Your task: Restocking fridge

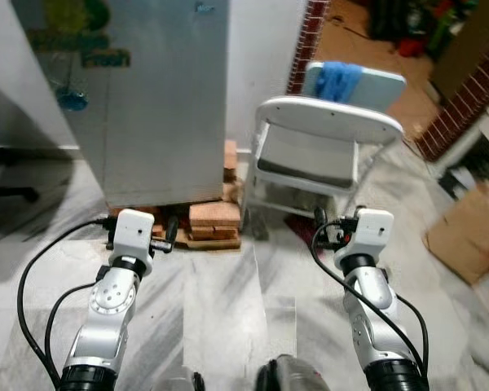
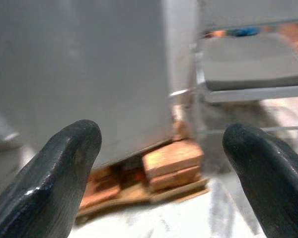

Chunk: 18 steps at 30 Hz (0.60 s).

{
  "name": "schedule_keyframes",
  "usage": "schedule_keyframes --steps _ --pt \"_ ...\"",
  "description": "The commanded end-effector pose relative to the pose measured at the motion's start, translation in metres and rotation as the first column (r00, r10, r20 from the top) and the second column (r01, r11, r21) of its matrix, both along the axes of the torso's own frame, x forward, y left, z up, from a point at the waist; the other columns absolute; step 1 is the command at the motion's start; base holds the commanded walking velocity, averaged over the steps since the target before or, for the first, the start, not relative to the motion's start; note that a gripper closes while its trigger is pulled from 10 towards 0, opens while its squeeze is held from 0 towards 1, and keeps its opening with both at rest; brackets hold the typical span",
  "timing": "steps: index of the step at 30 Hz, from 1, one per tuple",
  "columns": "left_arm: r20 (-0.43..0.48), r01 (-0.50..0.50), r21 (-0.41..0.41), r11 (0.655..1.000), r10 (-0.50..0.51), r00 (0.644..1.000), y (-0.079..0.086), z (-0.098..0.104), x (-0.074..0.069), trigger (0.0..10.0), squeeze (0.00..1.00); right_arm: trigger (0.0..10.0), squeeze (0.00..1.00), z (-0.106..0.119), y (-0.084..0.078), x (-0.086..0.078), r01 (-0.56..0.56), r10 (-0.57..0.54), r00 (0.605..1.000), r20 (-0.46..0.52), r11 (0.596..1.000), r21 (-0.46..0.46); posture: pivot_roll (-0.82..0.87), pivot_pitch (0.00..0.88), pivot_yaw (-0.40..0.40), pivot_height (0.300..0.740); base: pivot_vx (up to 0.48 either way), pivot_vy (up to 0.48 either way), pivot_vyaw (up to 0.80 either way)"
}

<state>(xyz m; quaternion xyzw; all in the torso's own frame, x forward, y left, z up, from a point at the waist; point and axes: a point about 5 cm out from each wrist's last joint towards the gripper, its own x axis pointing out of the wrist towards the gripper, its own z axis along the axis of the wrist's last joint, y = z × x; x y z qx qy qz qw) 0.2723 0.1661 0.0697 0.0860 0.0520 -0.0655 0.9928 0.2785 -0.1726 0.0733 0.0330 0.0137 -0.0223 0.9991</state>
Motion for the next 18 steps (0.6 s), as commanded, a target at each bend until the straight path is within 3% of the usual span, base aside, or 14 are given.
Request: schedule_keyframes --steps 1,18 --pt "-0.009 0.015 0.006 1.0 -0.015 1.0 -0.0034 -0.0032 -0.0031 10.0 0.0 10.0 0.0 -0.0023 -0.0053 -0.0017 0.024 -0.024 1.0 -0.013 1.0 0.001 0.05 0.071 -0.017 0.74 0.0 0.472 -0.8" --pt "0.013 0.071 -0.004 0.997 -0.071 0.997 -0.0066 -0.0019 -0.0019 10.0 0.0 10.0 0.0 -0.002 -0.0098 -0.0013 0.043 -0.043 0.999 -0.009 0.999 0.005 0.04 0.058 -0.013 0.74 0.0 0.043 -0.8"
